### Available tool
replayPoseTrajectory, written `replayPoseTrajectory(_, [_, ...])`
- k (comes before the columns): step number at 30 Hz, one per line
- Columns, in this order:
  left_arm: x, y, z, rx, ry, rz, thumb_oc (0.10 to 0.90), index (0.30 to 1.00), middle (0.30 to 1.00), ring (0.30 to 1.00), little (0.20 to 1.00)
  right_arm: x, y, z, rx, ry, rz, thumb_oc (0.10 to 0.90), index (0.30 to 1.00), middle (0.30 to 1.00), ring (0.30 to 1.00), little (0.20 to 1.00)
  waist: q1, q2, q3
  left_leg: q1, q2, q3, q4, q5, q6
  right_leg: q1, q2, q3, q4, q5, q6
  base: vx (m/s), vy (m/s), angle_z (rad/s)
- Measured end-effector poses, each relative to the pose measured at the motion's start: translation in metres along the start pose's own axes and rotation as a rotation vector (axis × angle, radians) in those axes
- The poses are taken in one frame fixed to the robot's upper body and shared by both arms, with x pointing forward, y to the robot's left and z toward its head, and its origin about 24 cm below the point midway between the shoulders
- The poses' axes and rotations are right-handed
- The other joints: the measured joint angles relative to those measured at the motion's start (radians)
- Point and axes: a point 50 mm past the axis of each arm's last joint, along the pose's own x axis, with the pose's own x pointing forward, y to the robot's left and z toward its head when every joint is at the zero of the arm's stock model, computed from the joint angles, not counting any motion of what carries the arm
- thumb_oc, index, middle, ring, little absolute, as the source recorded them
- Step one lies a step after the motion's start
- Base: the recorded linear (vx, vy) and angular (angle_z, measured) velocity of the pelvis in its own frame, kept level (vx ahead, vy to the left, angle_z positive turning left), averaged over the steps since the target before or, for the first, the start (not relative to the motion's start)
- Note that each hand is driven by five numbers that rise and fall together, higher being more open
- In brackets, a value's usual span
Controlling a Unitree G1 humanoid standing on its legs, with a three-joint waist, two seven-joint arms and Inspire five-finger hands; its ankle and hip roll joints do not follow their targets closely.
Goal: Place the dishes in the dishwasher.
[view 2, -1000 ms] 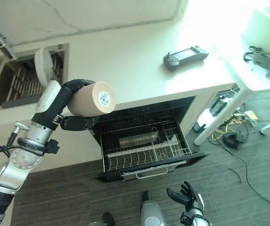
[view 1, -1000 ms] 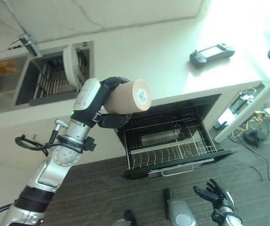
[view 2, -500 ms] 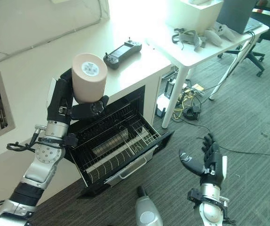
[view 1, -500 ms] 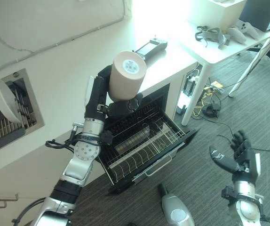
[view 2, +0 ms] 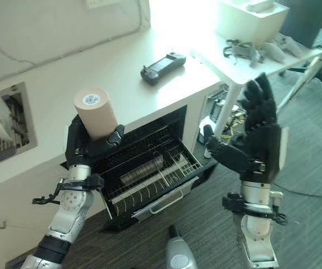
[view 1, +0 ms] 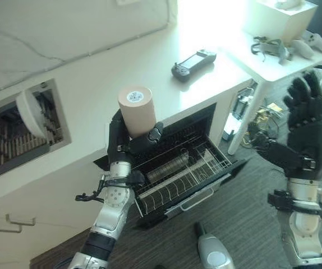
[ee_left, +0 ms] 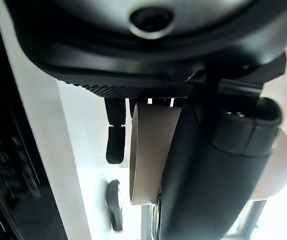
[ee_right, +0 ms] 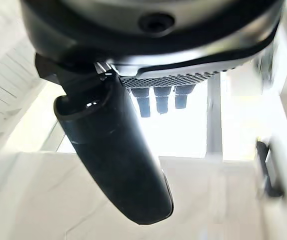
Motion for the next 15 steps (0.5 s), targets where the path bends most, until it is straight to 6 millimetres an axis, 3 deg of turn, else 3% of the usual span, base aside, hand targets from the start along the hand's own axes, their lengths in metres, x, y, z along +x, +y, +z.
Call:
replayPoseTrajectory(7, [-0.017,0.002,-0.022,0.044,0.094,0.074,0.4,0.3,0.3,0.3,0.3,0.0,0.038,-0.019,0.123,0.131,0.21,0.8,0.9,0.9,0.9,0.9,0.094,-0.008,0.0,-0.016,0.002,-0.082,0.012,0.01,0.0,0.044,-0.026,-0.072,-0.012,-0.008,-0.007,0.03,-0.056,0.36])
replayPoseTrajectory(15, [-0.019,0.005,-0.017,0.178,0.005,0.182,0.4,0.3,0.3,0.3,0.3,0.008,0.055,-0.037,0.27,0.232,0.213,0.8,0.9,0.9,0.9,0.9,0.147,-0.062,-0.023,-0.074,0.008,-0.159,0.052,0.013,0.002,0.049,-0.042,-0.146,-0.01,-0.014,-0.013,0.01,-0.039,0.29])
